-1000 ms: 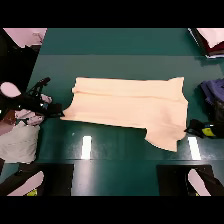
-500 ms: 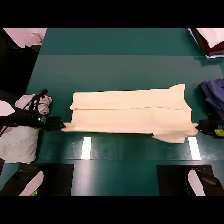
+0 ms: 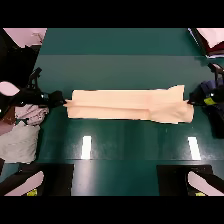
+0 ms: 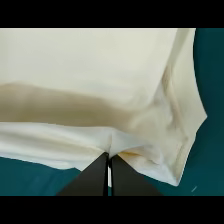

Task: Fold the shirts.

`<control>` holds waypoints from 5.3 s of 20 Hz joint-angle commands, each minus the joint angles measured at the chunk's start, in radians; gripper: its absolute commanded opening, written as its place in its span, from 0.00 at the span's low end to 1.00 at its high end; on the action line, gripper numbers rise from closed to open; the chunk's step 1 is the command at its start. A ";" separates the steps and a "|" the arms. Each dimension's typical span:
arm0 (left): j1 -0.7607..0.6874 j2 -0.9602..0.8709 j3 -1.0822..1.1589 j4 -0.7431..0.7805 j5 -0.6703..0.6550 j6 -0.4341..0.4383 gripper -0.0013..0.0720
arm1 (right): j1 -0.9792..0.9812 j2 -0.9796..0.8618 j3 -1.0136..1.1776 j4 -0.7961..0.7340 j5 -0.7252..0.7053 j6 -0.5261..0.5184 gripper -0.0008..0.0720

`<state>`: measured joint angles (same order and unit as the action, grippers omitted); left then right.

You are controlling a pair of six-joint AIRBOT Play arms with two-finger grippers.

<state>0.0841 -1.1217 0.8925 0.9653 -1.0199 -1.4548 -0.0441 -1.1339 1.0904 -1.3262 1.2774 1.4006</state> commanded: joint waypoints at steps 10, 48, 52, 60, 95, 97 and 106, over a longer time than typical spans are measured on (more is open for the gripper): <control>0.002 -0.277 0.156 -0.148 0.196 0.022 0.96 | -0.008 -0.407 0.342 0.236 -0.039 0.013 0.57; -0.594 -0.595 0.574 -0.180 0.090 -0.006 0.05 | -0.215 -0.608 0.352 0.575 0.303 -0.456 0.04; -0.596 -0.713 0.696 -0.219 0.103 -0.039 0.05 | -0.147 -0.487 0.439 0.575 0.335 -0.306 0.04; -0.649 -0.867 0.830 -0.225 0.179 -0.040 0.05 | 0.134 -0.378 0.663 0.574 0.338 -0.076 0.04; -0.038 -0.232 0.926 0.311 -0.362 -0.005 0.05 | 0.968 -0.793 0.982 0.553 -0.250 -0.294 0.72; -0.038 -0.232 0.926 0.312 -0.380 -0.004 0.05 | 0.962 -0.764 0.985 0.451 -0.216 -0.290 0.72; -0.041 -0.233 0.922 0.286 -0.405 -0.005 0.05 | 0.502 -0.483 0.459 0.332 0.005 -0.135 0.74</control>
<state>0.0444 -1.3556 1.8156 1.2709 -1.4204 -1.4590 0.6044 -1.6722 1.6955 -0.9745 1.2312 1.2034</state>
